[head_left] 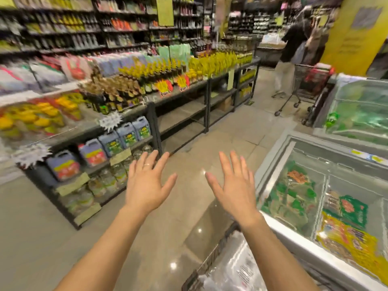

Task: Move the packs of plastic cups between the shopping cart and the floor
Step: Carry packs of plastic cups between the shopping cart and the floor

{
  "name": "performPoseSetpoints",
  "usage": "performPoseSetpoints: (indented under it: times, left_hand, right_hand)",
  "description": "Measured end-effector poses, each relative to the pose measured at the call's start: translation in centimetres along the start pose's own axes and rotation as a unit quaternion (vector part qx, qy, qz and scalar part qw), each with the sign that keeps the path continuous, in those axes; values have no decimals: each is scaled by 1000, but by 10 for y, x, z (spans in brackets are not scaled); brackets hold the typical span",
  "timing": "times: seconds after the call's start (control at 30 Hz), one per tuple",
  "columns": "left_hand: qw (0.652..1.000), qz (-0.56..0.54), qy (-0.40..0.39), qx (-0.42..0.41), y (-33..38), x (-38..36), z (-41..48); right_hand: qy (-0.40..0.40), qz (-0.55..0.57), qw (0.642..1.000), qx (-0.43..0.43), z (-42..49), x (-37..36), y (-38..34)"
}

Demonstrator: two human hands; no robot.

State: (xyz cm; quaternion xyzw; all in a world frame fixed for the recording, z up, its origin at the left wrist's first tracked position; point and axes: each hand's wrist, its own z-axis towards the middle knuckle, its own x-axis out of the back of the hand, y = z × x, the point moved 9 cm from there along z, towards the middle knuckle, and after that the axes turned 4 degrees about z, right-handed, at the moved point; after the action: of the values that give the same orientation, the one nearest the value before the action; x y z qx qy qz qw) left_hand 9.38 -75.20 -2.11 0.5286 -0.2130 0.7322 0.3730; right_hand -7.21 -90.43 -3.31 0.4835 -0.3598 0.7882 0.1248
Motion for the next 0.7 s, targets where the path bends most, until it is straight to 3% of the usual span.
performPoseSetpoints:
  times: [0.3, 0.7]
  left_hand:
    - [987, 49, 89, 122, -187, 117, -47]
    - [941, 135, 161, 265, -428, 237, -163]
  right_hand:
    - [26, 20, 987, 155, 26, -9, -226]
    - [5, 54, 943, 328, -2, -83, -513]
